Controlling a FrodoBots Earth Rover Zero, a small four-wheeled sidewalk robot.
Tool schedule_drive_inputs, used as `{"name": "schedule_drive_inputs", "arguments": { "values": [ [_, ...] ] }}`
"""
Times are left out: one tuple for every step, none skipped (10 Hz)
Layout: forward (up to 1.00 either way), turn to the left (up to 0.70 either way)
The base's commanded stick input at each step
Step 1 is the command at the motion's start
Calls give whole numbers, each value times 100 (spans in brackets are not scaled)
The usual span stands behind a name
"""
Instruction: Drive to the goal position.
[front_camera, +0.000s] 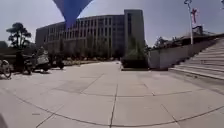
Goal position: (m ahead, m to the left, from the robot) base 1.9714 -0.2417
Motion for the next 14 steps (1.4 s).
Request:
{"name": "schedule_drive_inputs", "arguments": {
  "values": [
    [100, 0],
    [100, 0],
    [100, 0],
    [100, 0],
    [100, 0],
    [100, 0],
    [100, 0],
    [100, 0],
    [100, 0],
    [100, 0],
    [100, 0],
    [100, 0],
    [100, 0],
    [100, 0]
  ]
}}
